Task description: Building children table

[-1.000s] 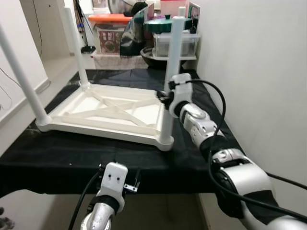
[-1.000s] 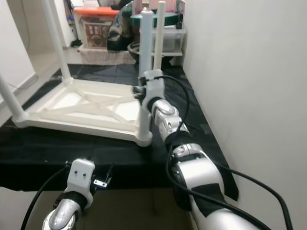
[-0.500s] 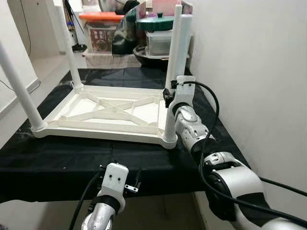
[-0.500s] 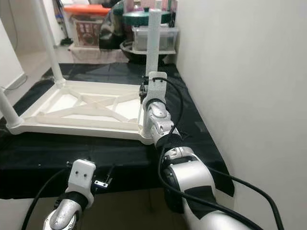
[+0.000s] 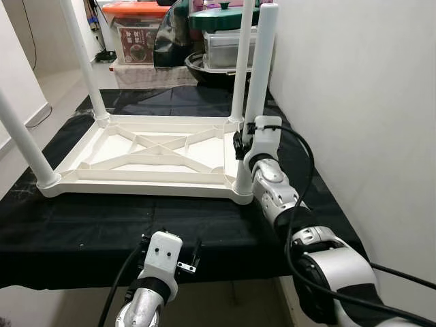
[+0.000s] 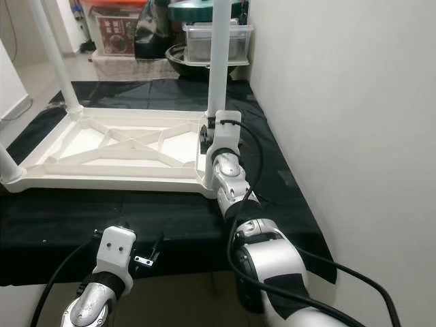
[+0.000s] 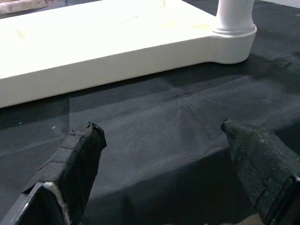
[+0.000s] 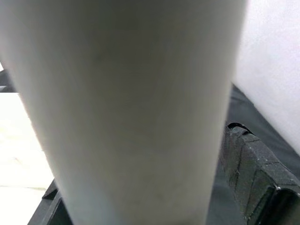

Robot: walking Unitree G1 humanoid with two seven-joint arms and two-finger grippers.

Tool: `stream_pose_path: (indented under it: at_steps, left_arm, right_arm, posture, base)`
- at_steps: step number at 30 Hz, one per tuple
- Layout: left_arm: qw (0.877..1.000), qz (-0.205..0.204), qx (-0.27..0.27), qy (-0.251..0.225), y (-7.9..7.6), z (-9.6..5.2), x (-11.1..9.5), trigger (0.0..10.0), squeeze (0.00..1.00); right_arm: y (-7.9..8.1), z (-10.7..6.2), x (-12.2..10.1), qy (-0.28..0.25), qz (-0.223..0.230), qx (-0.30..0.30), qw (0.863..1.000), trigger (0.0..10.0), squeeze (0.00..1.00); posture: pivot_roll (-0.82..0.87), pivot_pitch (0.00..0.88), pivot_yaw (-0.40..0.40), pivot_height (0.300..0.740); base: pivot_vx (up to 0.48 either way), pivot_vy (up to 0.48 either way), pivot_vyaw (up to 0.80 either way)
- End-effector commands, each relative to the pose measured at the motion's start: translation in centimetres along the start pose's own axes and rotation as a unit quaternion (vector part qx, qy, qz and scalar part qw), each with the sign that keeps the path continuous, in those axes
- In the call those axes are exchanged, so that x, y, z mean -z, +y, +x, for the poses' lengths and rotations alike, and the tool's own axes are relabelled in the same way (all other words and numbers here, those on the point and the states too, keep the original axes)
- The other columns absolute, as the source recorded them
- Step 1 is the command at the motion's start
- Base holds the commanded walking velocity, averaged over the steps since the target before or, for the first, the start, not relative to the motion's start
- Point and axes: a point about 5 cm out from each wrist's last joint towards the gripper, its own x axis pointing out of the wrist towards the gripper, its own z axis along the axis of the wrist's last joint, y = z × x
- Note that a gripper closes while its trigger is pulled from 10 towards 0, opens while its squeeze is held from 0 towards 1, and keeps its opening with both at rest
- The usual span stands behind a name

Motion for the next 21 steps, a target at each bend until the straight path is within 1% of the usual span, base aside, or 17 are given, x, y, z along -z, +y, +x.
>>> stream_pose_path:
  at_steps: [1, 2, 4, 5, 7, 8, 9, 10, 11, 16, 17, 18, 21]
  left_arm:
    - [1.0, 0.001, 0.002, 0.004, 0.0, -0.1, 0.2, 10.0, 0.0]
    - [1.0, 0.001, 0.002, 0.004, 0.0, -0.1, 0.2, 10.0, 0.0]
    - [1.0, 0.001, 0.003, 0.004, -0.1, -0.1, 0.2, 10.0, 0.0]
    - [1.0, 0.001, 0.003, 0.004, -0.1, -0.1, 0.2, 10.0, 0.0]
    - [1.0, 0.001, 0.002, 0.003, -0.2, -0.3, 0.1, 10.0, 0.0]
    - [1.0, 0.001, 0.002, 0.003, -0.2, -0.3, 0.1, 10.0, 0.0]
    - [1.0, 0.001, 0.0, 0.003, -0.3, -0.4, 0.0, 10.0, 0.0]
    - [1.0, 0.001, 0.0, 0.003, -0.3, -0.4, 0.0, 10.0, 0.0]
    - [1.0, 0.0, 0.0, 0.002, -0.3, -0.6, -0.1, 10.0, 0.0]
    - [1.0, 0.0, 0.0, 0.003, -0.5, -0.8, -0.2, 10.0, 0.0]
    - [1.0, -0.001, 0.0, 0.003, -0.5, -1.0, -0.3, 10.0, 0.0]
    - [1.0, -0.001, 0.0, 0.003, -0.5, -1.0, -0.3, 10.0, 0.0]
    - [1.0, -0.004, 0.002, 0.008, -0.5, -1.3, -0.3, 10.0, 0.0]
  right_arm:
    - [-1.9, 0.3, 0.0, 0.009, -0.01, 0.032, 0.999, 10.0, 0.0]
    - [-1.9, 0.3, 0.0, 0.009, -0.01, 0.032, 0.999, 10.0, 0.0]
    - [-3.2, 0.8, -1.1, 0.007, -0.015, 0.049, 0.999, 10.0, 0.0]
    - [-3.2, 0.8, -1.1, 0.007, -0.015, 0.049, 0.999, 10.0, 0.0]
    - [-4.1, 1.2, -2.3, 0.004, -0.019, 0.06, 0.998, 10.0, 0.0]
    - [-4.1, 1.2, -2.3, 0.004, -0.019, 0.06, 0.998, 10.0, 0.0]
    - [-4.9, 1.4, -3.0, 0.006, -0.025, 0.068, 0.997, 10.0, 0.0]
    - [-4.9, 1.4, -3.0, 0.006, -0.025, 0.068, 0.997, 10.0, 0.0]
    - [-5.2, 1.5, -3.3, 0.008, -0.026, 0.074, 0.997, 10.0, 0.0]
    - [-5.5, 1.6, -3.7, 0.01, -0.018, 0.077, 0.997, 10.0, 0.0]
    - [-5.6, 1.7, -4.2, 0.003, -0.013, 0.078, 0.997, 10.0, 0.0]
    - [-5.6, 1.7, -4.2, 0.003, -0.013, 0.078, 0.997, 10.0, 0.0]
    - [-5.4, 2.0, -6.8, -0.042, -0.008, 0.077, 0.996, 10.0, 0.0]
  posture:
    - [-0.01, 0.0, -0.017, 0.734]
    - [-0.01, 0.0, -0.017, 0.734]
    - [-0.01, 0.0, -0.018, 0.734]
    - [-0.01, 0.0, -0.018, 0.734]
    - [0.0, 0.0, -0.032, 0.734]
    - [0.0, 0.0, -0.032, 0.734]
    - [0.01, 0.0, -0.034, 0.734]
    - [0.01, 0.0, -0.034, 0.734]
    - [0.01, 0.0, -0.036, 0.734]
    - [0.02, 0.006, -0.034, 0.734]
    - [0.02, 0.018, -0.033, 0.734]
    - [0.02, 0.018, -0.033, 0.734]
    - [0.04, 0.03, -0.034, 0.734]
  base:
    - [0.0, 0.0, 0.0]
    - [0.0, 0.0, 0.0]
    - [0.0, 0.0, 0.0]
    - [0.0, 0.0, 0.0]
    - [0.0, 0.0, 0.0]
    - [0.0, 0.0, 0.0]
    - [0.0, 0.0, 0.0]
    - [0.0, 0.0, 0.0]
    - [0.0, 0.0, 0.0]
    - [0.0, 0.0, 0.0]
    - [0.0, 0.0, 0.0]
    - [0.0, 0.0, 0.0]
    - [0.0, 0.0, 0.0]
